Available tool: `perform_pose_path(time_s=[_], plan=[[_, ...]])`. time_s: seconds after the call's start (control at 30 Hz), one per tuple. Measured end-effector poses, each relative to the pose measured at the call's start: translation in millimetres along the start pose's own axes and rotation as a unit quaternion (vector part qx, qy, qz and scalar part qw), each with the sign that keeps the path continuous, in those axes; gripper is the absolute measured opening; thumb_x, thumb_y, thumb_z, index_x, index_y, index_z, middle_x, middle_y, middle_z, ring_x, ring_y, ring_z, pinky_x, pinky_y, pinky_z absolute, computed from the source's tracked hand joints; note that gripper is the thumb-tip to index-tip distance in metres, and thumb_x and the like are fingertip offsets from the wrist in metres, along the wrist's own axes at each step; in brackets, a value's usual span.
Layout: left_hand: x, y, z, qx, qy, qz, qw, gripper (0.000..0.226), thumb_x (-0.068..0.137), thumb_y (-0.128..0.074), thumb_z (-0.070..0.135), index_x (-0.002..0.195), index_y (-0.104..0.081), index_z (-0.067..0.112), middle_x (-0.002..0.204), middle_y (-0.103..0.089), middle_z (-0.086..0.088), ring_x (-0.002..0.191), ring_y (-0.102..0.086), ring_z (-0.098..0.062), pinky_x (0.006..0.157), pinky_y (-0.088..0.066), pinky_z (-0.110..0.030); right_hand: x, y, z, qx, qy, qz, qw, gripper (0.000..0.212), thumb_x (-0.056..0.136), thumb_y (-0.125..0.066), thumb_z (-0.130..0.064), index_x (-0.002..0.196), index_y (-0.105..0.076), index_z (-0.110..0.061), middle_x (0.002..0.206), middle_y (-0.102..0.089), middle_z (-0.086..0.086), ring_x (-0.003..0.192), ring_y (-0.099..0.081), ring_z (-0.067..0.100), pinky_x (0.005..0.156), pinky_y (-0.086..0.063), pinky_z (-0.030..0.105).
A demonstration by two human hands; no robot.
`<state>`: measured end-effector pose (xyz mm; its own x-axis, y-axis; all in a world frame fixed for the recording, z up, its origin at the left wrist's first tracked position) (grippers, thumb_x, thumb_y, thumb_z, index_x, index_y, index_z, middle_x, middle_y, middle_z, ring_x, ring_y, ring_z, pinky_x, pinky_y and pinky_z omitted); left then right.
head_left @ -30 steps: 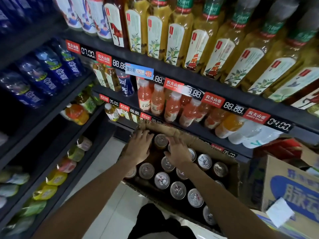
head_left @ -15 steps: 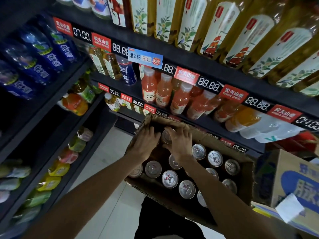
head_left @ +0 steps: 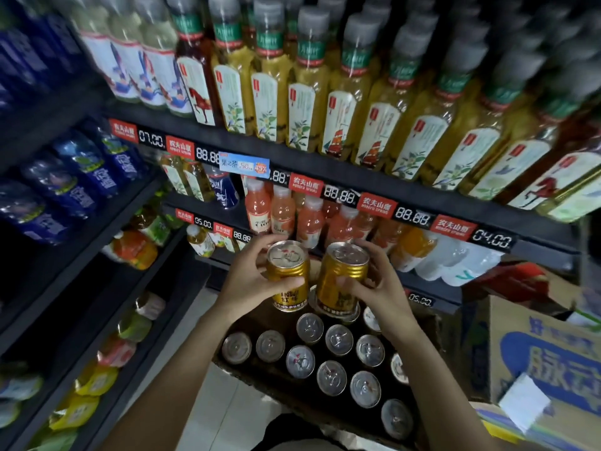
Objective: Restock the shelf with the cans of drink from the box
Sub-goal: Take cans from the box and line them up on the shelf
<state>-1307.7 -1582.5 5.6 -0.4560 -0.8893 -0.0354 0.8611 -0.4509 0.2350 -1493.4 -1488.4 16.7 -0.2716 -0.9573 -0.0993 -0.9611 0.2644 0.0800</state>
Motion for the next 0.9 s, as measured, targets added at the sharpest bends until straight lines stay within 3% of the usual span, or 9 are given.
perform_pose_path(time_s=[0.1, 0.3, 0.37, 0.47, 0.57, 0.77, 0.9], plan=[[6.4, -7.3, 54.7, 0.024, -0.068, 0.005, 0.997, 0.071, 0.046, -0.089, 0.040, 0.108, -0.056, 0.036, 0.113, -0.059, 0.014, 0.101, -0.057, 0.006, 0.076, -0.049, -0.012, -5.2, 16.7, -40.5, -0.026, 0.047, 0.013, 0.998, 0.063, 0.063, -0.079, -0.034, 0.119, -0.052, -0.036, 0.115, -0.063, -0.016, 0.110, -0.058, 0.007, 0.094, -0.050, 0.039], [25.8, -5.7, 177.5, 0.051, -0.206, 0.056, 0.976, 0.071, 0.046, -0.081, 0.059, 0.110, -0.056, 0.042, 0.115, -0.058, 0.021, 0.108, -0.054, 0.004, 0.087, -0.045, -0.015, -10.1, 57.0, -150.2, -0.086, 0.169, 0.045, 0.981, 0.070, 0.060, -0.074, -0.050, 0.124, -0.051, -0.033, 0.119, -0.062, -0.016, 0.112, -0.057, 0.005, 0.096, -0.049, 0.041], [30.1, -3.4, 222.8, 0.058, -0.259, 0.085, 0.960, 0.070, 0.046, -0.082, 0.058, 0.109, -0.055, 0.043, 0.111, -0.058, 0.026, 0.107, -0.051, 0.010, 0.087, -0.039, -0.007, -12.7, 69.8, -189.4, -0.097, 0.218, 0.056, 0.970, 0.076, 0.059, -0.076, -0.055, 0.126, -0.050, -0.029, 0.122, -0.060, -0.011, 0.115, -0.057, 0.010, 0.095, -0.049, 0.043], [33.2, -3.6, 286.1, 0.044, -0.327, 0.113, 0.937, 0.069, 0.049, -0.084, 0.046, 0.110, -0.055, 0.034, 0.107, -0.059, 0.021, 0.099, -0.052, 0.012, 0.076, -0.039, -0.002, -16.3, 88.8, -241.5, -0.101, 0.276, 0.071, 0.953, 0.073, 0.060, -0.078, -0.048, 0.124, -0.051, -0.026, 0.119, -0.063, -0.006, 0.111, -0.060, 0.012, 0.091, -0.053, 0.039], [36.6, -5.5, 340.3, 0.054, -0.389, 0.134, 0.910, 0.069, 0.054, -0.086, 0.044, 0.115, -0.055, 0.030, 0.110, -0.058, 0.022, 0.101, -0.054, 0.008, 0.079, -0.039, -0.003, -17.2, 109.3, -285.6, -0.098, 0.315, 0.094, 0.939, 0.068, 0.058, -0.079, -0.041, 0.120, -0.053, -0.030, 0.117, -0.064, -0.004, 0.109, -0.061, 0.013, 0.090, -0.053, 0.036], [68.5, -15.8, 413.0, 0.085, -0.437, 0.160, 0.881, 0.071, 0.058, -0.082, 0.052, 0.122, -0.056, 0.031, 0.119, -0.062, 0.011, 0.110, -0.057, -0.004, 0.092, -0.050, -0.029, -1.0, 149.9, -356.8, -0.095, 0.366, 0.155, 0.913, 0.068, 0.063, -0.080, -0.031, 0.125, -0.051, -0.024, 0.120, -0.060, -0.006, 0.102, -0.061, 0.002, 0.083, -0.054, 0.022], [105.2, -29.1, 434.7, 0.127, -0.417, 0.181, 0.882, 0.073, 0.060, -0.079, 0.055, 0.125, -0.056, 0.032, 0.125, -0.060, 0.008, 0.117, -0.052, -0.010, 0.098, -0.046, -0.033, 26.3, 177.8, -383.9, -0.109, 0.360, 0.214, 0.901, 0.060, 0.069, -0.079, -0.019, 0.122, -0.051, -0.023, 0.113, -0.056, -0.006, 0.091, -0.056, -0.004, 0.067, -0.049, 0.006]])
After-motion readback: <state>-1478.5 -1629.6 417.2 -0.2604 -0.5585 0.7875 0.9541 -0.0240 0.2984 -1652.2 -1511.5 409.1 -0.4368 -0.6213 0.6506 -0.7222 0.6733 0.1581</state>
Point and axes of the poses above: each hand's wrist, its own x-axis towards the middle knuckle, its own y-axis out of the back of the hand, z = x × y, the point moved 8 cm from there along x, towards the middle knuckle
